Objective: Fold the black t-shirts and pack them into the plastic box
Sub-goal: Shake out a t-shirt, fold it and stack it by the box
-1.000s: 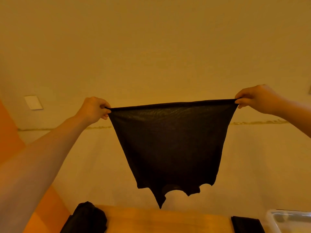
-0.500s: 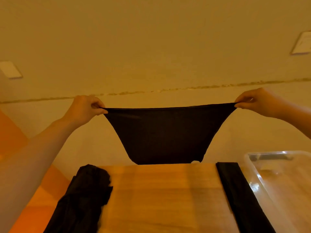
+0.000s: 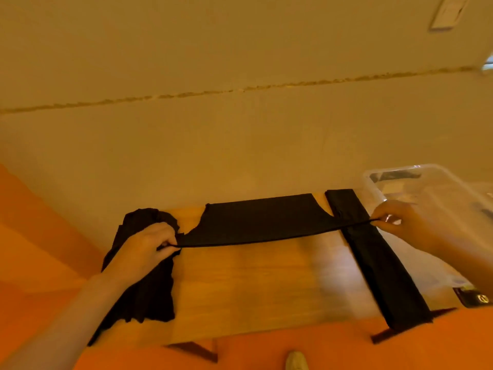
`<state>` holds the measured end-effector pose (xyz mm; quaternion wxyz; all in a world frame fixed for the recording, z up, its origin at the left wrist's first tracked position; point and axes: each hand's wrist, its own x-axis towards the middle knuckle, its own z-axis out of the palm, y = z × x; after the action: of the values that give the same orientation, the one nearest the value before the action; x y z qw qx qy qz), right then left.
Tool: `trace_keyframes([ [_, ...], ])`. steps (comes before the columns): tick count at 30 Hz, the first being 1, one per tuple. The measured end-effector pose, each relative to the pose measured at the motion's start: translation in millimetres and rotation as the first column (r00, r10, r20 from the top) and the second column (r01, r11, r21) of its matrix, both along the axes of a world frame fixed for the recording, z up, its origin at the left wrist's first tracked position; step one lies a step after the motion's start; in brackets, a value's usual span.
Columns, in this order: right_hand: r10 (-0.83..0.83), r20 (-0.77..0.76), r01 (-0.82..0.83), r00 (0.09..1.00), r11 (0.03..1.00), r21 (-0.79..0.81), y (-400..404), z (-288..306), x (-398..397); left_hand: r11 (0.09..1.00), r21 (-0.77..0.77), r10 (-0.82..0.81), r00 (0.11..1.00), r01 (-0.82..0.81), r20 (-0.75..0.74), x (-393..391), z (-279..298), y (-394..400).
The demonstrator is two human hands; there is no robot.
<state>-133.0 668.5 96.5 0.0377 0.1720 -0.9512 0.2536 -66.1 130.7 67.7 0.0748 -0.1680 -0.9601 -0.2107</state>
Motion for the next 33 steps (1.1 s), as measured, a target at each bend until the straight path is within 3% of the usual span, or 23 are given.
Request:
trace_keyframes([
  [6,-0.051,0.086,0.043,0.995,0.995,0.094,12,-70,39,0.987,-0.119,-0.106,0.994,0.110,0.036,43,-55,13],
  [11,0.047,0.083,-0.063,0.995,0.976,0.209,16,-107,60,0.979,-0.166,-0.104,0.992,0.115,0.074,65,-93,23],
  [21,0.054,0.122,-0.082,0.991,0.970,0.230,12,-168,99,0.963,-0.236,0.142,0.989,-0.131,0.030,105,-148,46],
  [33,0.214,0.042,-0.213,0.976,0.898,0.384,29,-191,120,0.935,-0.300,0.216,0.974,-0.188,0.062,146,-175,79],
])
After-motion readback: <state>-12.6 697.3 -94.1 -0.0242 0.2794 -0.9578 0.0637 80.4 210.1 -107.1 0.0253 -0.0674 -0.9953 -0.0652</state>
